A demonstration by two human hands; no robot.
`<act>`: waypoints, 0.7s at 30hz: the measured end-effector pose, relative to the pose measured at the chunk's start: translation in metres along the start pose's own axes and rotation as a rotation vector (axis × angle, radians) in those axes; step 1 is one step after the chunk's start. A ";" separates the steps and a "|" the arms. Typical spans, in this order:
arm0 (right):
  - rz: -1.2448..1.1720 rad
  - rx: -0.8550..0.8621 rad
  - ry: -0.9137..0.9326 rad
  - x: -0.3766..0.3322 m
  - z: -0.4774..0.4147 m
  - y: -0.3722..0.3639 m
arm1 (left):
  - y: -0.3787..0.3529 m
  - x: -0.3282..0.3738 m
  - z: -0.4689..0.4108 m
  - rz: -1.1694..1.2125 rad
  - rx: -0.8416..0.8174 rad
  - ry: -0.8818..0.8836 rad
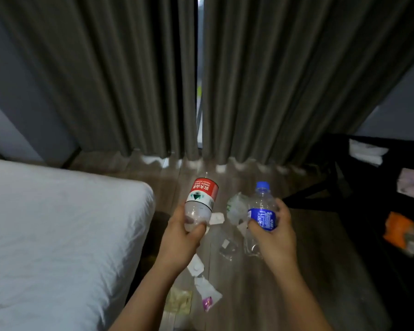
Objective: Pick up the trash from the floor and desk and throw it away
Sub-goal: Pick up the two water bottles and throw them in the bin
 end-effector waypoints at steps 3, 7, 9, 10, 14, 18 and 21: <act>-0.038 0.056 0.096 -0.056 0.008 0.016 | 0.023 0.043 -0.001 0.049 0.027 -0.116; -0.100 0.160 0.230 -0.125 0.027 0.031 | 0.059 0.104 -0.002 0.041 0.036 -0.277; -0.137 0.191 0.270 -0.147 0.042 0.034 | 0.072 0.126 0.001 0.066 0.033 -0.355; -0.149 0.215 0.288 -0.154 0.053 0.037 | 0.076 0.135 0.004 0.075 0.021 -0.389; -0.148 0.332 0.335 -0.180 0.097 0.064 | 0.067 0.175 0.026 0.153 -0.111 -0.525; -0.104 0.539 0.422 -0.209 0.142 0.120 | 0.043 0.218 0.065 0.287 -0.295 -0.643; -0.078 0.677 0.473 -0.229 0.183 0.165 | 0.022 0.252 0.102 0.364 -0.415 -0.712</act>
Point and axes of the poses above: each hand's wrist, its own z-axis away from the middle knuckle, its own y-axis out of the back of the hand, x = y × z, the point moved 9 cm from there along -z, towards the middle knuckle, and after that the axes turned 7 degrees about -z, right-handed, at the moved point
